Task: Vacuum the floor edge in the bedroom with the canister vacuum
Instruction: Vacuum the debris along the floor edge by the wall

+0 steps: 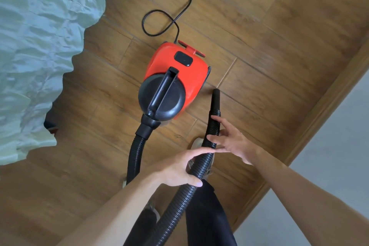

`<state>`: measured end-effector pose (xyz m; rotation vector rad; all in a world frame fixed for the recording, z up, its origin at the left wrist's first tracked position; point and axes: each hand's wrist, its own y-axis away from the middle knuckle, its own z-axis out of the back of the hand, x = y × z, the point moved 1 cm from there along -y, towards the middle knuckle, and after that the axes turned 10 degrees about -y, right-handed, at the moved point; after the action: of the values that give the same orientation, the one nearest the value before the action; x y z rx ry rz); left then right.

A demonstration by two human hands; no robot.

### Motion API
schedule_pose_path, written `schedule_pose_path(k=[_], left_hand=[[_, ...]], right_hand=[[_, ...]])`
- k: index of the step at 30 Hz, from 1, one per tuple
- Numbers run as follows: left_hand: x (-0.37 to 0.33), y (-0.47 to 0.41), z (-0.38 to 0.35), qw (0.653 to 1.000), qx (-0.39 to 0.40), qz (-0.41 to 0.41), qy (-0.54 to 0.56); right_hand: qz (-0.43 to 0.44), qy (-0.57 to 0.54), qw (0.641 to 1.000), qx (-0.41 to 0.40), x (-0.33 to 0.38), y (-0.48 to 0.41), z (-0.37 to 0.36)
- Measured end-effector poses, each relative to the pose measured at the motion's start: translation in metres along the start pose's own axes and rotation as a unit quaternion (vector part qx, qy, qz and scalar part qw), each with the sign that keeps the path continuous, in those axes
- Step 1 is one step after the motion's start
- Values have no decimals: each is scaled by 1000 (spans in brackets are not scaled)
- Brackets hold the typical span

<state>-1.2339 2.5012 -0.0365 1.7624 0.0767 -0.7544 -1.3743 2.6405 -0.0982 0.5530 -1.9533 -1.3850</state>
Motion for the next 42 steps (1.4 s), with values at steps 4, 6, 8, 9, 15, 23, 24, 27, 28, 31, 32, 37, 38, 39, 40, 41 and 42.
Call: schedule_pose_path(k=[4, 6, 8, 9, 15, 23, 24, 27, 28, 31, 32, 37, 38, 39, 40, 41, 42], left_hand=[[-5, 2, -4, 1000, 3, 6, 10], [-5, 1, -5, 1000, 5, 7, 13], [-4, 0, -6, 1000, 7, 12, 9], [-4, 0, -6, 1000, 12, 19, 5], [-2, 2, -13, 998, 47, 40, 16], [11, 11, -36, 997, 63, 36, 17], [14, 12, -39, 997, 65, 35, 16], [22, 15, -50, 998, 54, 26, 4], [25, 16, -55, 999, 46, 25, -2], [35, 21, -68, 999, 28, 23, -20], [39, 22, -72, 999, 25, 19, -25], [60, 18, -89, 999, 20, 15, -48], [64, 16, -93, 999, 22, 13, -47], [67, 13, -97, 999, 22, 13, -48], [71, 9, -100, 998, 22, 13, -51], [75, 4, -103, 998, 22, 15, -54], [80, -1, -107, 998, 22, 16, -59]], right_hand=[[-5, -33, 999, -4, -2, 3, 0], [-2, -42, 999, -9, -4, 3, 1], [-2, -56, 998, -10, -6, 3, 2], [-1, -61, 998, -10, -7, 2, 2], [33, -72, 996, -33, -13, 2, 1], [58, -113, 991, -41, -39, 13, -4], [60, -121, 990, -40, -44, 15, -5], [67, -130, 988, -42, -59, 20, -8], [70, -130, 988, -43, -64, 22, -10], [81, -128, 988, -42, -78, 25, -17], [85, -121, 988, -42, -82, 26, -20], [98, -85, 990, -55, -105, 23, -35], [99, -83, 990, -57, -109, 22, -37], [98, -83, 990, -58, -112, 19, -38], [95, -83, 990, -56, -116, 16, -38], [91, -84, 991, -52, -121, 12, -38], [88, -81, 992, -49, -125, 9, -37]])
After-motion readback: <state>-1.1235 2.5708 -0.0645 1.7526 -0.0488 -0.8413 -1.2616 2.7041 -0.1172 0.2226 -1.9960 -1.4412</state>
